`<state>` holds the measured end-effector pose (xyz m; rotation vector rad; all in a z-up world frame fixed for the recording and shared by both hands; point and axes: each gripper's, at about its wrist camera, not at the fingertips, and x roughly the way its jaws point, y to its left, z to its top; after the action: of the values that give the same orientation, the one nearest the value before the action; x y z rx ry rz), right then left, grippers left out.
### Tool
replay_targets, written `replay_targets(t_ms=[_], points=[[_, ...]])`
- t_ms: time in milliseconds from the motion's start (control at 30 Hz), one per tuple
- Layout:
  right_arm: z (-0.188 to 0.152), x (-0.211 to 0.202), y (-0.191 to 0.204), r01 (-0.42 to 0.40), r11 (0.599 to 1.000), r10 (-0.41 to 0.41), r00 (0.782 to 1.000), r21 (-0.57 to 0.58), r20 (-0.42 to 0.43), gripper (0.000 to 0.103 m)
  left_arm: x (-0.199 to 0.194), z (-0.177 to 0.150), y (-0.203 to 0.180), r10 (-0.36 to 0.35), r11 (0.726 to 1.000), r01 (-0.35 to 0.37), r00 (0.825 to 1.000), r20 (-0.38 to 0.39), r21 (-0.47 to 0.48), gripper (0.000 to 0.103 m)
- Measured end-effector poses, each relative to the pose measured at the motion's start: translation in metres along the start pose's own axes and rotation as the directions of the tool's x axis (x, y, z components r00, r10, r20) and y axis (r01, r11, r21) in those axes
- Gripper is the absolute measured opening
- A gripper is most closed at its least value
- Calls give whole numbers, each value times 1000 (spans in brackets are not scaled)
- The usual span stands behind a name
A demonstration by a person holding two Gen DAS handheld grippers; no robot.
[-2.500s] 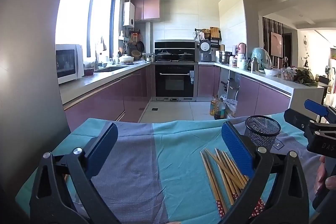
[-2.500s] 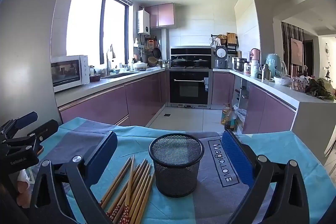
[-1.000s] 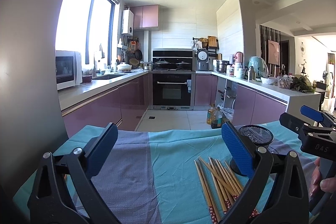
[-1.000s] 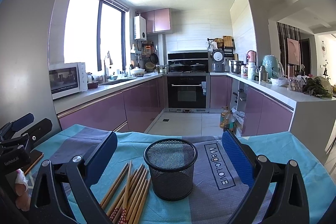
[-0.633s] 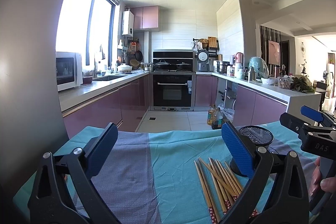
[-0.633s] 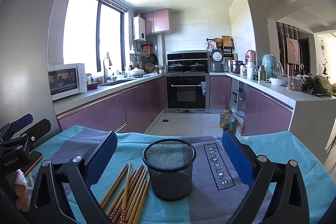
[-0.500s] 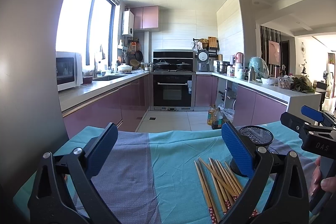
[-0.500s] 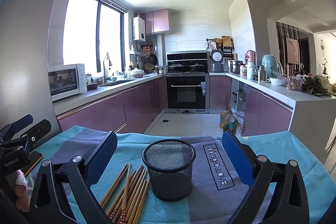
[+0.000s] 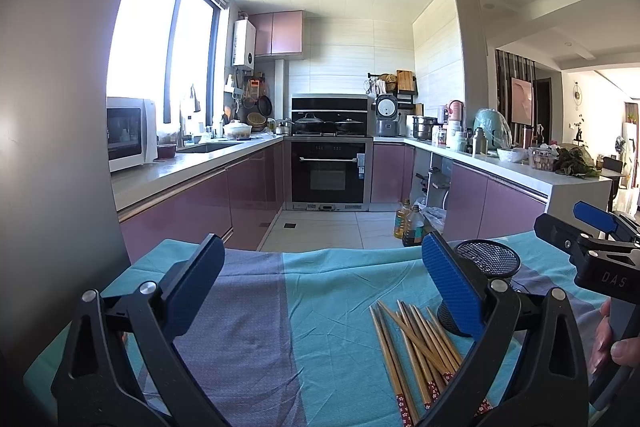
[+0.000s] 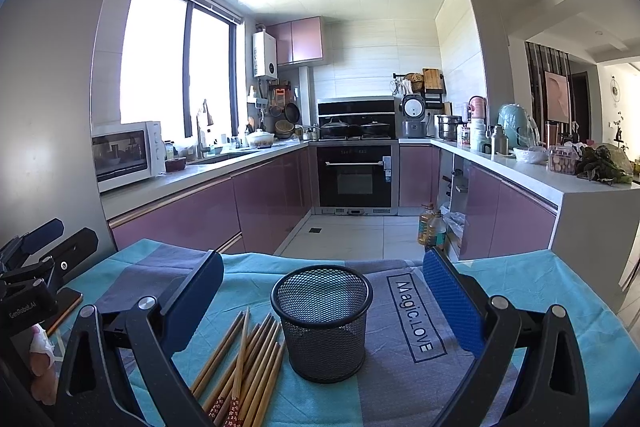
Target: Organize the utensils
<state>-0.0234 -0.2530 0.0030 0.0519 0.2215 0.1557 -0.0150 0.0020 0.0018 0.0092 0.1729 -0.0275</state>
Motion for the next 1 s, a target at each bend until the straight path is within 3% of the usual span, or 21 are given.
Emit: replay_targets(t_ms=[1000], points=[[1,1,-4,-2,1000,2,1000,5,-8,97,0,0,-1,0,1000,0,1000,-2,-1,97]])
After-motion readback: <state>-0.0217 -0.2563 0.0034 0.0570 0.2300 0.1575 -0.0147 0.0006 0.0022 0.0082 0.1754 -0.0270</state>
